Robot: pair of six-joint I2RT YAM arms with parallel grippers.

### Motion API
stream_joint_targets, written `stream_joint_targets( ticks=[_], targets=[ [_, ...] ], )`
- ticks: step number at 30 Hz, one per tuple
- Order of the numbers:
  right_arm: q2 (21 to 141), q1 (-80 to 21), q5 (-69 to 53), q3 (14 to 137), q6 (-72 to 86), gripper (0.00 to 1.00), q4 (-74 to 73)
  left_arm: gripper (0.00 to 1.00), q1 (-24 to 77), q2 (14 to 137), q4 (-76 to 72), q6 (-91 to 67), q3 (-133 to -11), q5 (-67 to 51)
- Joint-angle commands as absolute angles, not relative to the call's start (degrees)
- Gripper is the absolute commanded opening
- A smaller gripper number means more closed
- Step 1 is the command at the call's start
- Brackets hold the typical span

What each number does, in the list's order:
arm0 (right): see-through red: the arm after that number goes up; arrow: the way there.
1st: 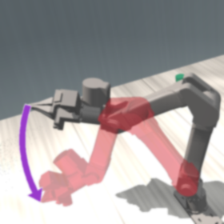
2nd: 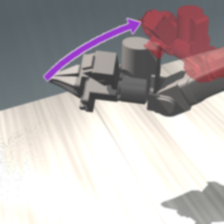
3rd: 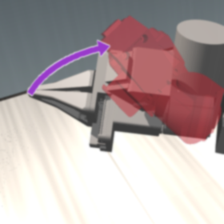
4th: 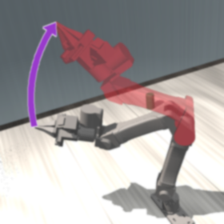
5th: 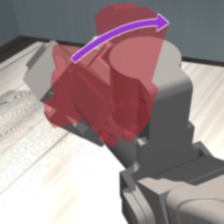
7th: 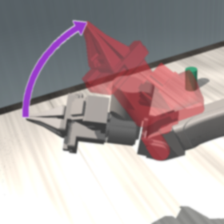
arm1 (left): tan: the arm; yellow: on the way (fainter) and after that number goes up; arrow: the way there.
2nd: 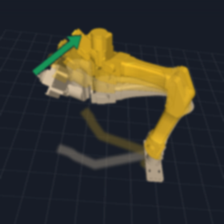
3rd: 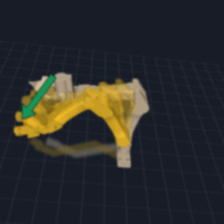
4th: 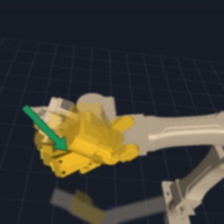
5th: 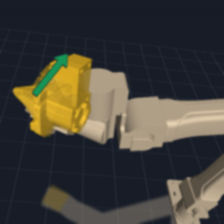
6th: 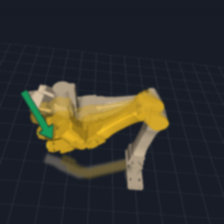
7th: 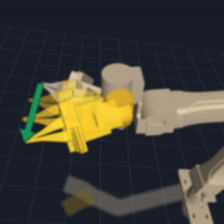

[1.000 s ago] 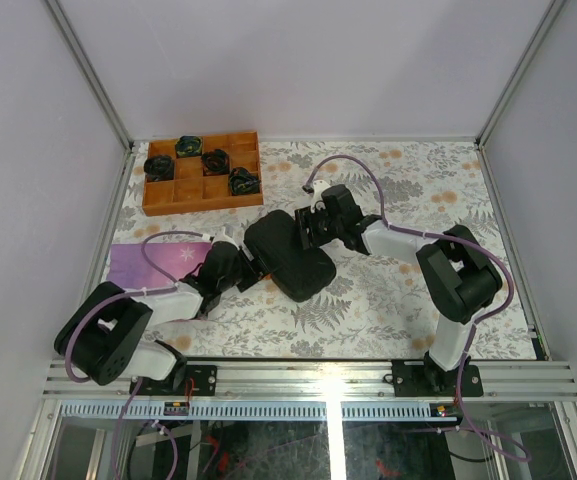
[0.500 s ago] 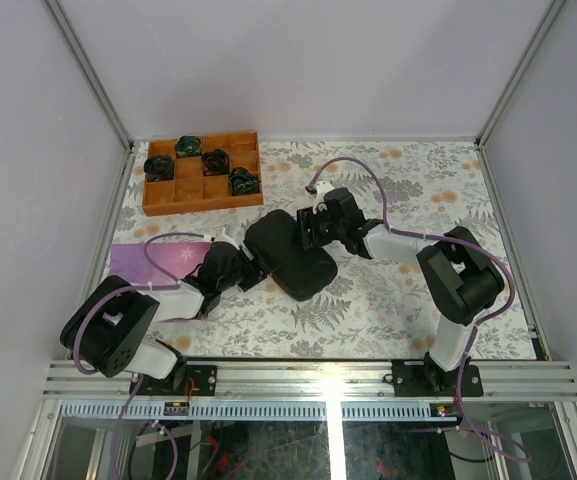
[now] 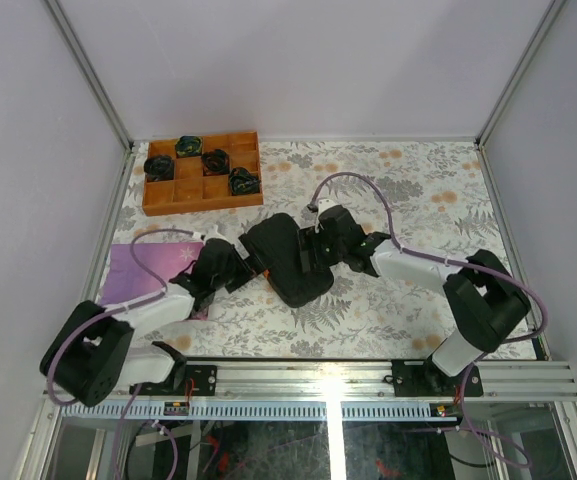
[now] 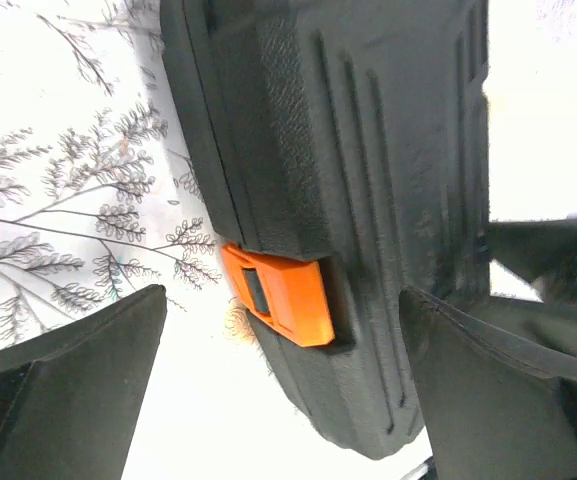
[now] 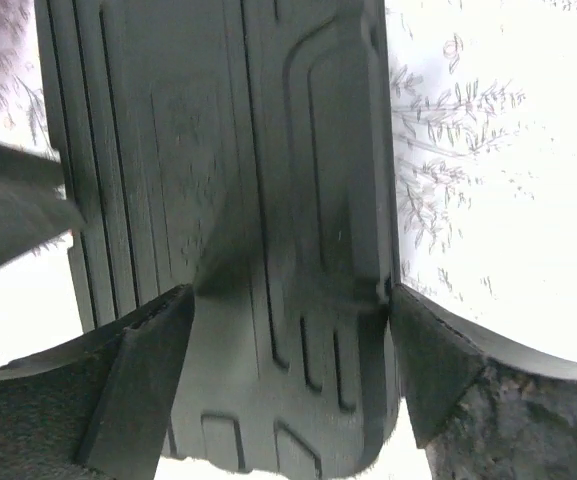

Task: Sort the tools into containers
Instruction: Close the storage box at the center of the board, then reset both arms

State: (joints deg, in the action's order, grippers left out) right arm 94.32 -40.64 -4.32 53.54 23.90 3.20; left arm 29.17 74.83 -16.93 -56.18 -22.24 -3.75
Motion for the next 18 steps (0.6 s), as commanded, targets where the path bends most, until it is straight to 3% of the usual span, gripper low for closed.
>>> stream_joint_targets(
  ticks=[1, 8, 18],
  targets=[
    [87.2, -42.9, 2.8, 56.3, 23.9, 0.87, -10.7, 1.0, 28.8, 65.2, 1.3, -49.1, -28.4, 6.1],
    [74.5, -42.9, 15.3, 59.8, 20.7, 1.0, -15.2, 1.0, 28.8, 50.3, 20.3, -40.9, -40.4, 14.0],
    [43.7, -42.9, 26.9, 53.3, 14.8, 0.99, -15.8, 1.0, 28.8, 39.9, 36.8, -31.7, -57.6, 19.5]
  ],
)
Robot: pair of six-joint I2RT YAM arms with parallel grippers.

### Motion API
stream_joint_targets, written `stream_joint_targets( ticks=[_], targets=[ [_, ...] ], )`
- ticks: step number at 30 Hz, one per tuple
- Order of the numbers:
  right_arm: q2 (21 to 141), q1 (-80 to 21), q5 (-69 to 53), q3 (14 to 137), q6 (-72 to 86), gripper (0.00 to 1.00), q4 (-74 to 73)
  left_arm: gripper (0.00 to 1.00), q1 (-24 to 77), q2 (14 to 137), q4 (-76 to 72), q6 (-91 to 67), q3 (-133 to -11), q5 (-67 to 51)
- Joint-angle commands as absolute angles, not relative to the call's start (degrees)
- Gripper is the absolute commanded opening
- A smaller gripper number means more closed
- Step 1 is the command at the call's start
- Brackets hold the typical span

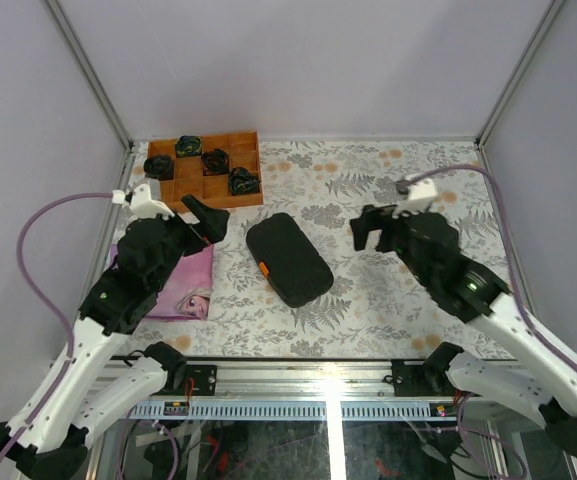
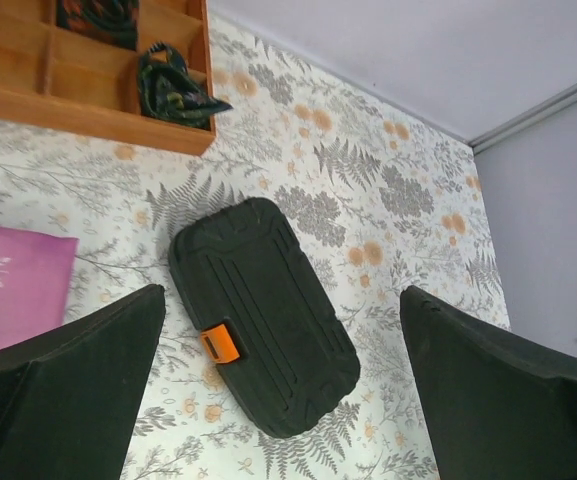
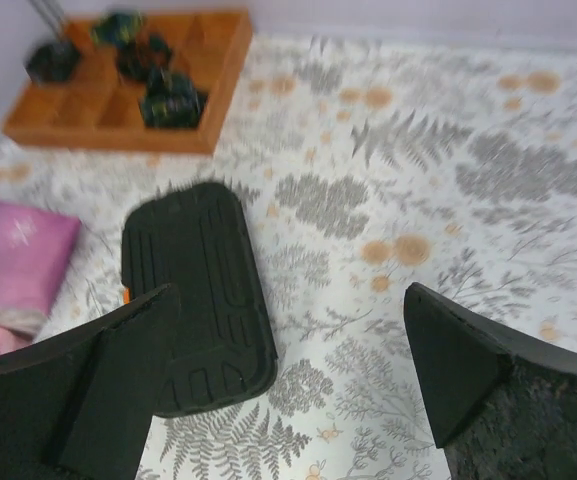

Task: Sort the tools into containers
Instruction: Reset both arms

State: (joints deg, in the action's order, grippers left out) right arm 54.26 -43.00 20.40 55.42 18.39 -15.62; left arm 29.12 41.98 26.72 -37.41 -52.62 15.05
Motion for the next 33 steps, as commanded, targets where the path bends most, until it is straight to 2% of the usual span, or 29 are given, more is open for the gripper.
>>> stream_joint_targets(
  ticks=[1, 7, 15, 22, 33],
  targets=[
    [40.8, -43.0, 29.0, 52.9, 14.4, 0.99, -16.5, 1.0, 28.8, 39.4, 38.4, -31.1, -58.8, 20.1],
    [27.2, -43.0, 34.2, 49.8, 17.2, 0.99, -23.5, 1.0, 28.8, 33.8, 46.2, -29.0, -61.4, 24.0],
    [16.0, -43.0, 37.6, 43.5, 22.7, 0.99, -28.4, 1.0, 28.8, 22.3, 49.9, -32.9, -55.2, 26.8],
    [14.6, -43.0, 38.5, 41.8, 23.7, 0.99, -31.2, 1.0, 28.9, 14.6, 45.2, -33.9, -50.2, 26.3],
    [15.2, -43.0, 37.7, 41.9, 24.2, 0.99, -31.6, 1.0, 28.9, 16.4, 45.4, -34.0, -49.8, 27.8]
  ],
)
